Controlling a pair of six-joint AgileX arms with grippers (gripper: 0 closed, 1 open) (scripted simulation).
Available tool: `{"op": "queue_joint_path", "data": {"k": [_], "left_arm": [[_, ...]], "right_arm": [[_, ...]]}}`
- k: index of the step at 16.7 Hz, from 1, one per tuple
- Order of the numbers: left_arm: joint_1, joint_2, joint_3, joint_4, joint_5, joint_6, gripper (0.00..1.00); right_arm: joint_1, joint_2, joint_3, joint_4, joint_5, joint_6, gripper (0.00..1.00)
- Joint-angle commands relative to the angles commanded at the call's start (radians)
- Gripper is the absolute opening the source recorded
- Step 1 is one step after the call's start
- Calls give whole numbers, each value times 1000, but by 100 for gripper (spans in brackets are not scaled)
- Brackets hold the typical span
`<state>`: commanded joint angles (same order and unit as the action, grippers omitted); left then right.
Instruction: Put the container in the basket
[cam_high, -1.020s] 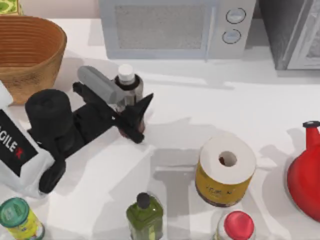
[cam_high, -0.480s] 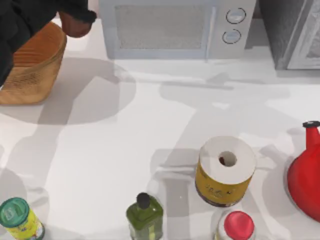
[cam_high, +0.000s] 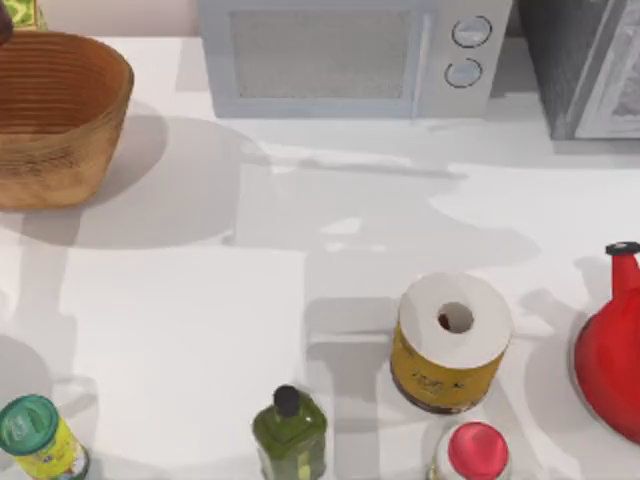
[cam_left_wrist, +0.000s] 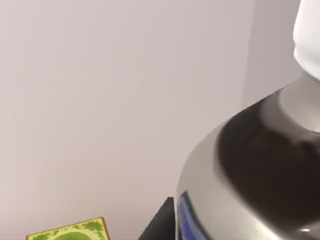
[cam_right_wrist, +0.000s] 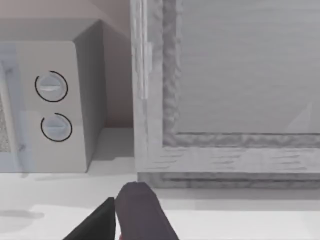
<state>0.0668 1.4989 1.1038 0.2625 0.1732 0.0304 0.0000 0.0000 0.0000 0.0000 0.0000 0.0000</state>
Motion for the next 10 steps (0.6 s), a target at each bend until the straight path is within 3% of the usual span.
{"op": "queue_joint_path", "data": {"k": [4,10], "left_arm": [[36,-67,-6,-45,-55,-7,0],[35,-72,-8,-38,-62,-3,0]], "right_arm": [[0,0,0,0,0,0,100],[0,0,0,0,0,0,100]]}}
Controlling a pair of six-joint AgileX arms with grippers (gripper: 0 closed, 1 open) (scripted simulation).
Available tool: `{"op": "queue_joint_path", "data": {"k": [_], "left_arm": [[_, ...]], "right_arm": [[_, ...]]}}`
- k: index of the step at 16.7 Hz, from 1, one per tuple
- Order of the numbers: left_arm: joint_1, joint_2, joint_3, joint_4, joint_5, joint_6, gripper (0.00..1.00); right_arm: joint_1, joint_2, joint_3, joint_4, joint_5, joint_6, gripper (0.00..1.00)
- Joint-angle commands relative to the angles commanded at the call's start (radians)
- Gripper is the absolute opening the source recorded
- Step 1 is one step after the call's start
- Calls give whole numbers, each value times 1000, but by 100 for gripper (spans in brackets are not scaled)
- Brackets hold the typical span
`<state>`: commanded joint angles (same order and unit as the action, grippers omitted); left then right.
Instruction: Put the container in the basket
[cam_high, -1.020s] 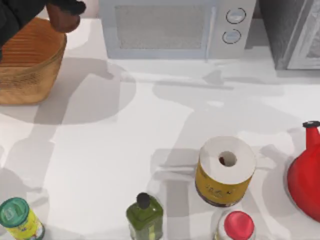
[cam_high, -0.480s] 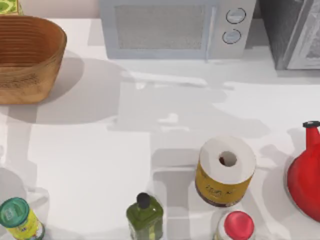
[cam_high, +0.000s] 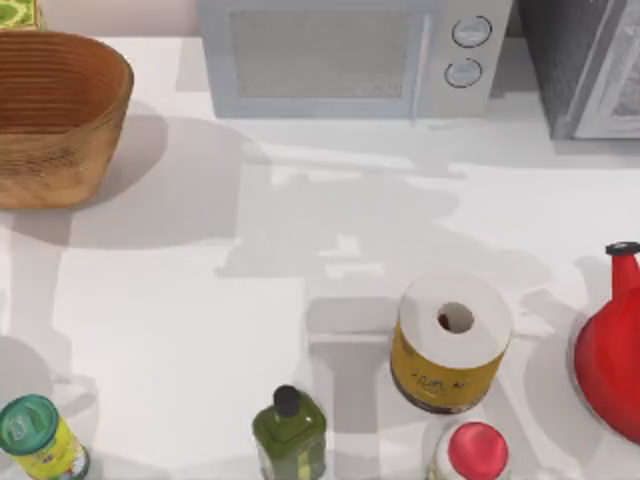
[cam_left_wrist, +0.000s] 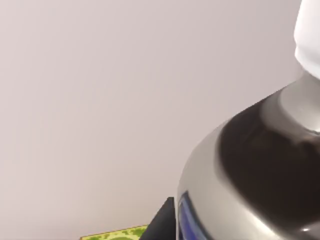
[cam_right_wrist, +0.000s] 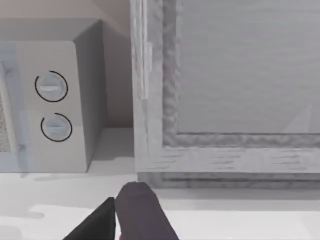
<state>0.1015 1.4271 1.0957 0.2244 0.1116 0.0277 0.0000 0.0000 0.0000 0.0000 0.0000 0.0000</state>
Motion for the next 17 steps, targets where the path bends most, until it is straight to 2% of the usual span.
{"op": "queue_joint_path", "data": {"k": [8,12,17], "left_arm": [[-8,199,13,188,-10,-3,0],[-8,205,14,193,-11,-3,0],[-8,205,14,193,-11,-3,38]], "right_arm": [[0,0,0,0,0,0,100],[0,0,0,0,0,0,100],[0,0,0,0,0,0,100]]}}
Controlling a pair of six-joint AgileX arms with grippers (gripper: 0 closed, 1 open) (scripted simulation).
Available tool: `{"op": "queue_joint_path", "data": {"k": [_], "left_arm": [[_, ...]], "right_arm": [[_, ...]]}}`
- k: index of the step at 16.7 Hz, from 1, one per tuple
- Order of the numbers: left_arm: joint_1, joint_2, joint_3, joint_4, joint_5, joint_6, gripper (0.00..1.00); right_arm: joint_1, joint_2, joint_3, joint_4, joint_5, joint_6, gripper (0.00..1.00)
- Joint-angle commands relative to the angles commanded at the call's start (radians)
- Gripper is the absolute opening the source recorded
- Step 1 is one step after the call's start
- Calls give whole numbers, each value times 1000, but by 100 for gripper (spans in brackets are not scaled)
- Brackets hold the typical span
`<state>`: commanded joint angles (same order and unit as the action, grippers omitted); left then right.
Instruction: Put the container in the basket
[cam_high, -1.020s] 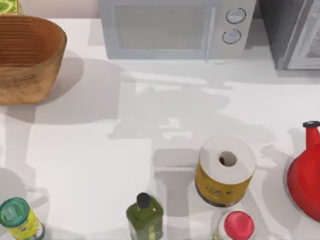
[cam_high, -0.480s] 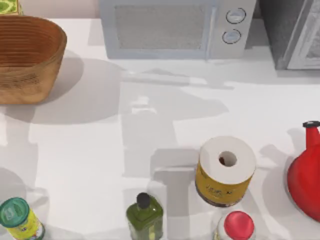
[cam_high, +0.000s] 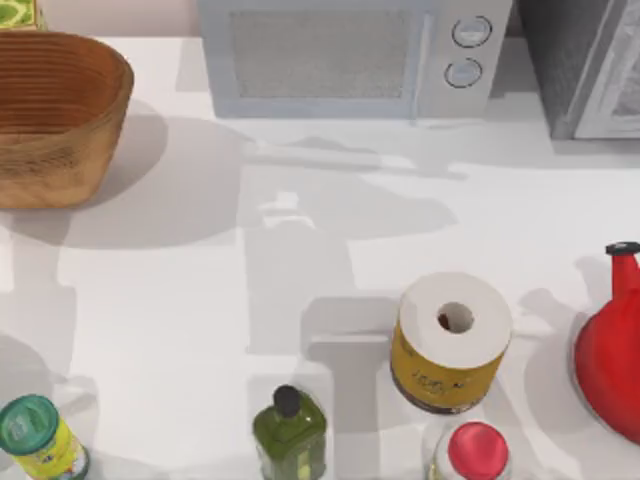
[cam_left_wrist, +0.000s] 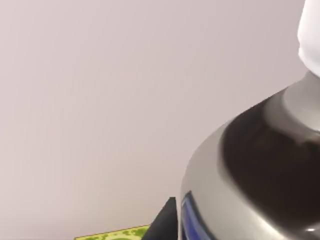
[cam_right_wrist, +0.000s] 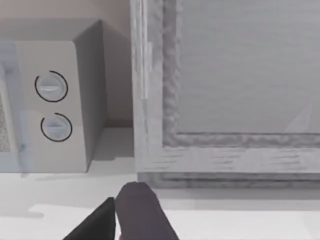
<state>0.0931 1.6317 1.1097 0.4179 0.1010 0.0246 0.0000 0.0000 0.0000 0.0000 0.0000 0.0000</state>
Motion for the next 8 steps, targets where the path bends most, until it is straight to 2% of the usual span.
{"op": "queue_joint_path", "data": {"k": [8], "left_arm": [[0,0,0,0,0,0,98]], "right_arm": [[0,0,0,0,0,0,100]]}}
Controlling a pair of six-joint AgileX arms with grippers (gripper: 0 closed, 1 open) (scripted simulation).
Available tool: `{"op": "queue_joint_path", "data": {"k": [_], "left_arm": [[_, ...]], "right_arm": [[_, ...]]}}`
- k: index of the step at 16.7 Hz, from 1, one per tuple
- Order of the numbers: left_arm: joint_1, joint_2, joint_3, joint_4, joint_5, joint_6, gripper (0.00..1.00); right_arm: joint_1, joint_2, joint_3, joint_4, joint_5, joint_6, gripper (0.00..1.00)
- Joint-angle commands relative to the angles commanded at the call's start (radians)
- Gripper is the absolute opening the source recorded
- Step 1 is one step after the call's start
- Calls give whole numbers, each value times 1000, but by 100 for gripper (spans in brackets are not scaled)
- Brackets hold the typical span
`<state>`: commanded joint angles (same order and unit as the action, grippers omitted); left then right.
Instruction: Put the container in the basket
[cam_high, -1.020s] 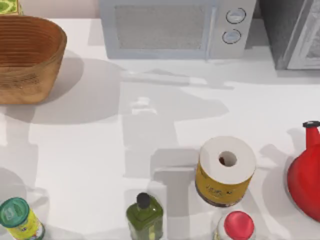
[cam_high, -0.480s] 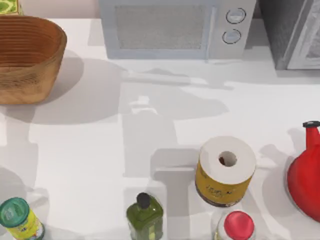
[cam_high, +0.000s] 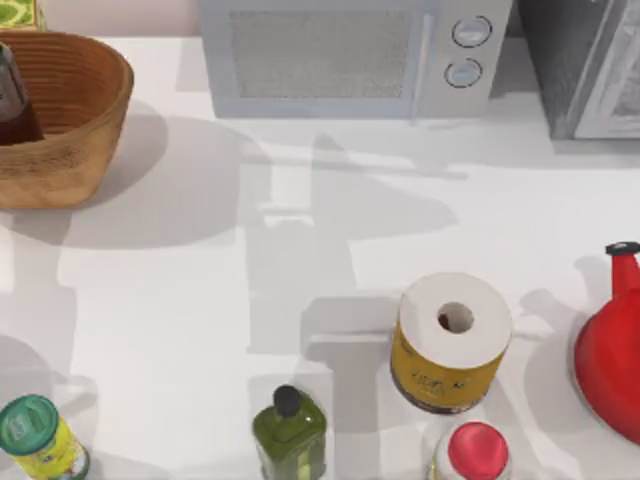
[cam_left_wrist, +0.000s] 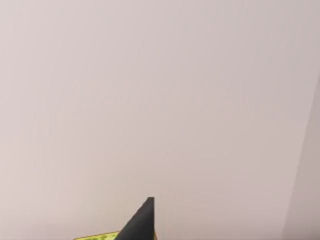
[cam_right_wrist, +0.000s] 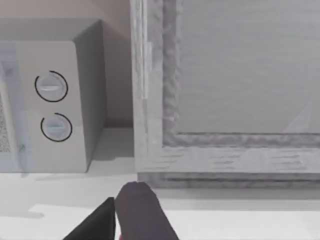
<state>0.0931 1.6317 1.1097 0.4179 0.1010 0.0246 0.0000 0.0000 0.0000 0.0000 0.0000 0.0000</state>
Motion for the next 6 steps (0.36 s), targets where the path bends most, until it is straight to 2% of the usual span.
{"op": "queue_joint_path", "data": {"k": [6], "left_arm": [[0,0,0,0,0,0,100]], "right_arm": [[0,0,0,0,0,0,100]]}}
